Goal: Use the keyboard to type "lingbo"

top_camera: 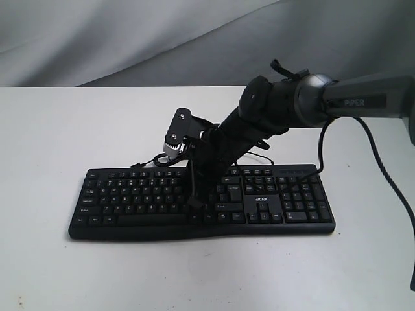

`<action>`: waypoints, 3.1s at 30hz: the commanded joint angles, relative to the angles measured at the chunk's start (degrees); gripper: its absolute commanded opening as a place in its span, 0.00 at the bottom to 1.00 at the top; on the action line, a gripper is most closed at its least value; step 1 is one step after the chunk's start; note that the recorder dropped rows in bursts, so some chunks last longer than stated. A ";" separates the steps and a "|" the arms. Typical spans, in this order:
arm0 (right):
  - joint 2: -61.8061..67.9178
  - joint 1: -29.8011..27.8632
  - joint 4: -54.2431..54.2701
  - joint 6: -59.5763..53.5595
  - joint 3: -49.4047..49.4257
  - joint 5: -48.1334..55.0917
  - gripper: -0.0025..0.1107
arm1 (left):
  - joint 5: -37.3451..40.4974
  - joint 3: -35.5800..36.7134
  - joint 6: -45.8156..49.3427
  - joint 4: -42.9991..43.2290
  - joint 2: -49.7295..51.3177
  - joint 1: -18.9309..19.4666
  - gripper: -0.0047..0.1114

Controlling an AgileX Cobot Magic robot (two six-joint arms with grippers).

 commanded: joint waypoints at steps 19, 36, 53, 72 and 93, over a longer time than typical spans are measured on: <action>0.54 -0.36 0.13 -0.60 0.40 1.69 0.02 | -0.26 0.25 -0.23 -0.46 -0.15 0.11 0.04; -10.45 -0.36 0.34 0.40 0.40 2.34 0.02 | -0.26 0.25 -0.23 -0.46 -0.15 0.11 0.04; -45.45 -0.61 1.07 8.35 0.40 -1.95 0.02 | -0.26 0.25 -0.23 -0.46 -0.15 0.11 0.04; -60.95 -2.82 -13.05 39.67 0.40 -11.39 0.02 | -0.26 0.25 -0.23 -0.46 -0.15 0.11 0.04; -104.21 -30.83 -30.21 58.11 55.30 -25.49 0.02 | -0.26 0.25 -0.23 -0.46 -0.15 0.11 0.04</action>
